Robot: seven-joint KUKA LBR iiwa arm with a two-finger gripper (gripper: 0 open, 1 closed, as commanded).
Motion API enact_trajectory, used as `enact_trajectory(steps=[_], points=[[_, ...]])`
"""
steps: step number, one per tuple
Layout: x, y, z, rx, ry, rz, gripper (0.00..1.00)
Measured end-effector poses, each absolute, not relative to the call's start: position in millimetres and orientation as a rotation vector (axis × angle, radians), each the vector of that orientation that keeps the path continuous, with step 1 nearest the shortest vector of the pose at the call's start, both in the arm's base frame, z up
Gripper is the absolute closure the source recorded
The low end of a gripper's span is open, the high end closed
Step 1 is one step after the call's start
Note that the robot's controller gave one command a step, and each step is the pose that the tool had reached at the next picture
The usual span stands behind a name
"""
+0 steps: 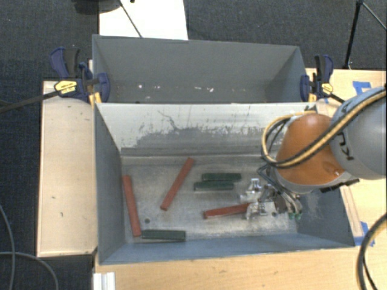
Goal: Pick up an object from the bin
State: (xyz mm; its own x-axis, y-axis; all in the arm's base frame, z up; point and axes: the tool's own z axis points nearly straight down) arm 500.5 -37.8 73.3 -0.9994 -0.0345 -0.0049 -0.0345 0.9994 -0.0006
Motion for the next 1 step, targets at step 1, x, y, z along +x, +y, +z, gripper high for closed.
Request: enact_trajectory(steps=[1], points=[[508.6,-29.4,267.7,-0.120,3.128,-0.001,1.00]])
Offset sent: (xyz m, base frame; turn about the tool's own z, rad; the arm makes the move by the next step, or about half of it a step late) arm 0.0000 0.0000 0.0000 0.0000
